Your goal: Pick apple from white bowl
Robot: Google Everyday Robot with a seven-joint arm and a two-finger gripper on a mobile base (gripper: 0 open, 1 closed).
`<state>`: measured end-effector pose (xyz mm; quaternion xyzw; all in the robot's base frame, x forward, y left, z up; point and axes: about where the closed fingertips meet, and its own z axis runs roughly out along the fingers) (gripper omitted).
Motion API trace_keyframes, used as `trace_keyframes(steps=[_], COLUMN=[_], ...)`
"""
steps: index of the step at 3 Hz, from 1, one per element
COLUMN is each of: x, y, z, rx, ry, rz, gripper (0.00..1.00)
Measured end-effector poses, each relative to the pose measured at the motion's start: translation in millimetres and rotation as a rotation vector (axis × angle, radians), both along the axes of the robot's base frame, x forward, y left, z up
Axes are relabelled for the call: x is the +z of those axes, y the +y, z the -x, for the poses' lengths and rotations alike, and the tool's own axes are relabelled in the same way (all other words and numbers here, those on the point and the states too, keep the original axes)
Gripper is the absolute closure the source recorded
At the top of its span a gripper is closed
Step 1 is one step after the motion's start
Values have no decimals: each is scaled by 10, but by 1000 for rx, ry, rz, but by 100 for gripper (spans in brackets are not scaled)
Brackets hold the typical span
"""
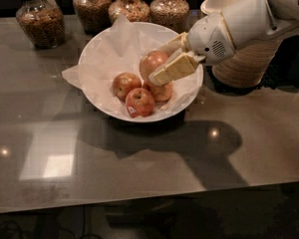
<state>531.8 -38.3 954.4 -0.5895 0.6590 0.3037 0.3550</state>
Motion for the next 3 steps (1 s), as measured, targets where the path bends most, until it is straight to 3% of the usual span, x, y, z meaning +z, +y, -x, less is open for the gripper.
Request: trace_keyframes(steps=[1, 2, 3], x=[423, 679, 933], y=[-5, -21, -31], z=[5, -54, -40], rx=[37, 77, 93], ry=[-18, -36, -85], rz=[-27, -11, -17], gripper=[100, 100, 100])
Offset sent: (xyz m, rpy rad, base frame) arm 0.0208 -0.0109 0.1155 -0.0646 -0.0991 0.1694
